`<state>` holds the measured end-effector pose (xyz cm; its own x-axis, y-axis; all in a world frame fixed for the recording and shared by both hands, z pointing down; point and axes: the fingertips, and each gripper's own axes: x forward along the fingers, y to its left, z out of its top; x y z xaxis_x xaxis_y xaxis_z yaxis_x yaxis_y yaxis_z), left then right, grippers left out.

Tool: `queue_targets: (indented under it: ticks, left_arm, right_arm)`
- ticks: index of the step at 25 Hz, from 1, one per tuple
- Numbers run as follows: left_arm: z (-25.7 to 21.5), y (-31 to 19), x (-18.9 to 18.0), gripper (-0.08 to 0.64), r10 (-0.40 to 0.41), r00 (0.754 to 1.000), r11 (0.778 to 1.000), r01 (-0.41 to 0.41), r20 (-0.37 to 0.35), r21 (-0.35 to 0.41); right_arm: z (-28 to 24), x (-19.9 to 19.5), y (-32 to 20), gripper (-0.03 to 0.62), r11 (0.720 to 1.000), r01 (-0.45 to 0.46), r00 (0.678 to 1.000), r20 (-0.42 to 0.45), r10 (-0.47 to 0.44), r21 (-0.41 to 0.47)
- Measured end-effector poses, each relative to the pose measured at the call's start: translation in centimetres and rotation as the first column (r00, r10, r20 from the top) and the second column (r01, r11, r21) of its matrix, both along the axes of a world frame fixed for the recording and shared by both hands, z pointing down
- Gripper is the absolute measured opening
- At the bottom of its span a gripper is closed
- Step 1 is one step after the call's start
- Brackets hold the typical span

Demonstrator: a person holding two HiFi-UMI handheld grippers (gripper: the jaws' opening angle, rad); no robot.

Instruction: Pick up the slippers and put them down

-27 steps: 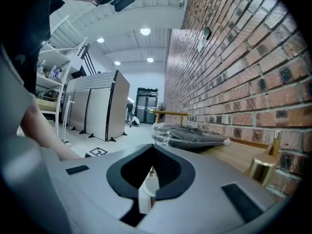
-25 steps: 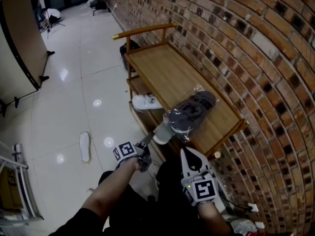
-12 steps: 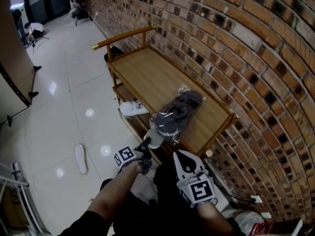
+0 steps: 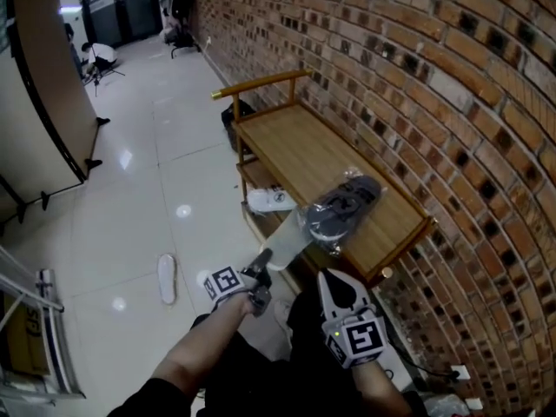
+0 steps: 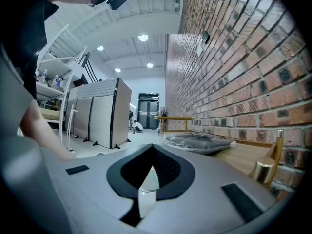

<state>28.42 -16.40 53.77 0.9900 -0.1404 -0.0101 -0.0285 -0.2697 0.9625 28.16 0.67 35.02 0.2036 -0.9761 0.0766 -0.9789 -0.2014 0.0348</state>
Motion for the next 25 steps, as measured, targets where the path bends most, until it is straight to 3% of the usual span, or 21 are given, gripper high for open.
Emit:
queue_targets:
  ticks: [4,7,14,21,25]
  left_arm:
    - [-1.4,-1.6,-5.4,0.061,-0.092,0.996,0.995,0.091,0.005,0.047]
    - [-3.2,-3.4,-10.4,0.061,-0.194,0.981,0.978,0.194,-0.006,0.078]
    - [-6.7,-7.2,-23.8,0.061,-0.402,0.915,0.887,0.382,0.026,0.26]
    - [-9.5,-8.3,-31.1,0.061,-0.509,0.861,0.824,0.496,-0.03,0.273]
    - [-9.2,-8.7,-33.1,0.061,-0.545,0.837,0.808,0.54,-0.051,0.236]
  right_arm:
    - [-0.8,-3.2,-1.1,0.009,0.996,0.086,0.996,0.003,-0.087,0.028]
    - [-1.7,-5.8,-2.6,0.009,0.985,0.161,0.987,-0.004,-0.161,0.065]
    - [-2.6,-13.1,-6.7,0.011,0.93,0.362,0.932,-0.031,-0.361,0.068]
    - [-3.0,-17.8,-9.4,0.011,0.885,0.456,0.89,-0.037,-0.455,0.089]
    - [-2.2,-19.4,-10.8,0.011,0.873,0.482,0.876,-0.027,-0.481,0.072]
